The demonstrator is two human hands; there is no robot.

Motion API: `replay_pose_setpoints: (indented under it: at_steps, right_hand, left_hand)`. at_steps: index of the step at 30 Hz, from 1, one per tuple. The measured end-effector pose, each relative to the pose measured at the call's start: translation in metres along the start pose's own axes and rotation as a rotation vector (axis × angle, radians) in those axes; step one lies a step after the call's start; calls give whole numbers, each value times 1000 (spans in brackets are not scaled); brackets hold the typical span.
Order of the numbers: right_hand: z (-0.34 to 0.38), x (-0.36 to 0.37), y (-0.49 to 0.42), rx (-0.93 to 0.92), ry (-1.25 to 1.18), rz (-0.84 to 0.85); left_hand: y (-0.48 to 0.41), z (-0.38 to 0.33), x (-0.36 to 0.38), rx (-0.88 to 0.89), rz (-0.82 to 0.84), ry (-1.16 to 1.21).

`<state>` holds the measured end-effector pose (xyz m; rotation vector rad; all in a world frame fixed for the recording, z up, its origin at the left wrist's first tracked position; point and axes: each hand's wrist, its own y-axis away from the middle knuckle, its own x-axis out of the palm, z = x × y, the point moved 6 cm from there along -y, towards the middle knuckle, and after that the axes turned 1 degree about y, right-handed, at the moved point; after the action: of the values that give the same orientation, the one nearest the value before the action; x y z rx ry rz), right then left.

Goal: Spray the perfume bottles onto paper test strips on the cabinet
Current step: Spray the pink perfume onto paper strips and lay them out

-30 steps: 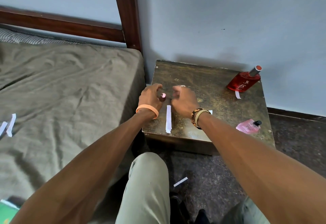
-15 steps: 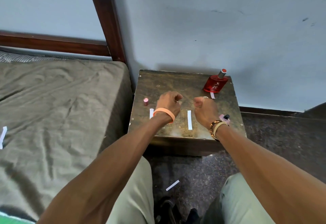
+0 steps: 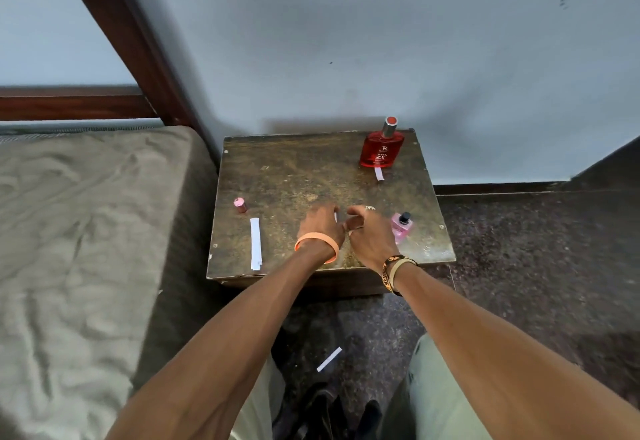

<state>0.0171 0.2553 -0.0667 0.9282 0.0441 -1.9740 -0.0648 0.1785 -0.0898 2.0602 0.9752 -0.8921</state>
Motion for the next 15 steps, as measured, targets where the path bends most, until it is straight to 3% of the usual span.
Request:
replay_pose_setpoints:
  at_steps: [15]
  right_hand:
    - [-11,5,-8,-1,-75,-13]
  left_hand:
    - [-7,9,0,-11,-92,-14]
